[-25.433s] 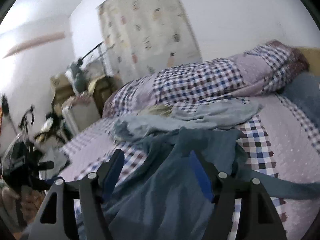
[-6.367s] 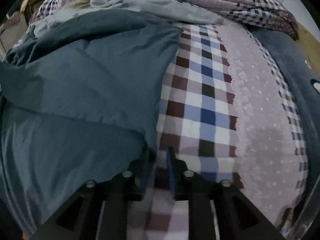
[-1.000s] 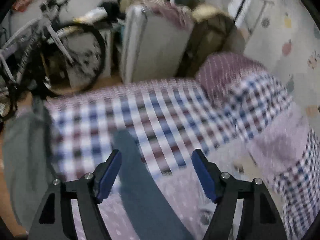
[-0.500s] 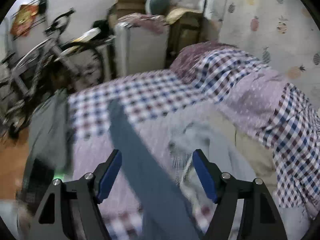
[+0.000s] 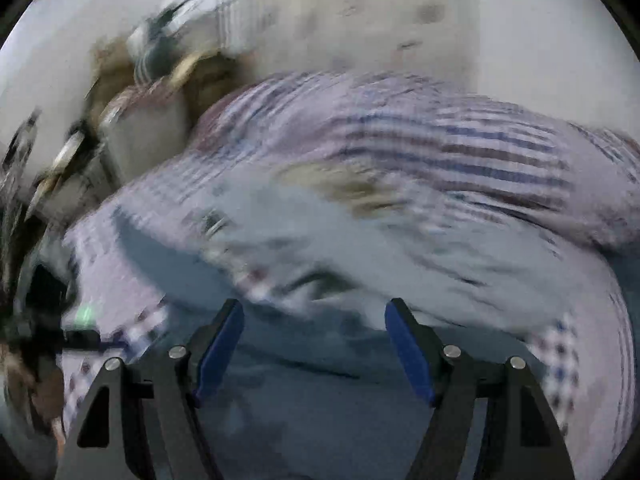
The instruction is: Fold clothes
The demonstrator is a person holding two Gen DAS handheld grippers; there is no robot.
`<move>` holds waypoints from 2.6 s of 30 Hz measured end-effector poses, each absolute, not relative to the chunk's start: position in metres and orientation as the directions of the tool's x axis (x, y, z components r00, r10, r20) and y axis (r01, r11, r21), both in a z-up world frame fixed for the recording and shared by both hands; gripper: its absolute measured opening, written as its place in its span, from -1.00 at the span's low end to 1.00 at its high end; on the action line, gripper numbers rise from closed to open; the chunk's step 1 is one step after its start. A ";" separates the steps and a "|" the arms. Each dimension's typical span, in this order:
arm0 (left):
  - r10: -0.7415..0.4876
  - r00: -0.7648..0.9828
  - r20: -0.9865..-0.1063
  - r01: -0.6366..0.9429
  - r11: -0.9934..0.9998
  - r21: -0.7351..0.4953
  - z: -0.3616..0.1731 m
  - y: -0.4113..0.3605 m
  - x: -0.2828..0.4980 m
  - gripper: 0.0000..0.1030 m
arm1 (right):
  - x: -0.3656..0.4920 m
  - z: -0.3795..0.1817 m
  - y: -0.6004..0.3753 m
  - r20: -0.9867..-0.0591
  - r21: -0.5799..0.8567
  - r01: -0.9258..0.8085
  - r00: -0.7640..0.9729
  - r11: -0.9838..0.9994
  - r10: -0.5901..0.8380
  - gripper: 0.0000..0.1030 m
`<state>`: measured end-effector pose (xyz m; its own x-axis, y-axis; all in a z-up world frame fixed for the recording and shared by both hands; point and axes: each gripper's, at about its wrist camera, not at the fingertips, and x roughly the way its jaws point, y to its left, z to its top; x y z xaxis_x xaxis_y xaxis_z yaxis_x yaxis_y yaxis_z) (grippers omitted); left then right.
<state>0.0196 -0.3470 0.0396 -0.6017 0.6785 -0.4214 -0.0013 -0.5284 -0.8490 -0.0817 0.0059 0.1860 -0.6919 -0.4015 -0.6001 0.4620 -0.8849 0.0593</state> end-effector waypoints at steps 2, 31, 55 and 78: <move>0.676 -0.570 -0.467 0.011 -0.562 -0.827 0.036 -0.336 0.015 0.31 | -0.072 0.200 0.048 -0.561 0.154 0.403 -0.716 -0.902 -0.416 0.49; 0.464 -0.761 -0.454 0.100 -0.608 -0.787 0.045 -0.350 0.025 0.27 | 0.054 0.189 0.129 -0.724 0.018 0.332 -0.646 -0.943 -0.241 0.59; 0.605 -0.602 -0.522 -0.076 -0.694 -0.716 0.031 -0.280 0.003 -0.60 | -0.033 0.157 -0.088 -0.773 0.204 0.663 -0.341 -0.720 -0.534 0.59; 0.670 -0.571 -0.475 0.009 -0.573 -0.819 0.003 -0.312 0.015 -0.60 | -0.063 0.035 -0.262 -0.979 0.062 0.957 0.003 -0.283 -0.203 0.00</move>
<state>0.0145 -0.3123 0.0029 -0.5705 0.6698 -0.4753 0.0092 -0.5735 -0.8192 -0.0633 -0.2617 0.0349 0.0030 -0.2028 -0.9792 0.9572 -0.2828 0.0615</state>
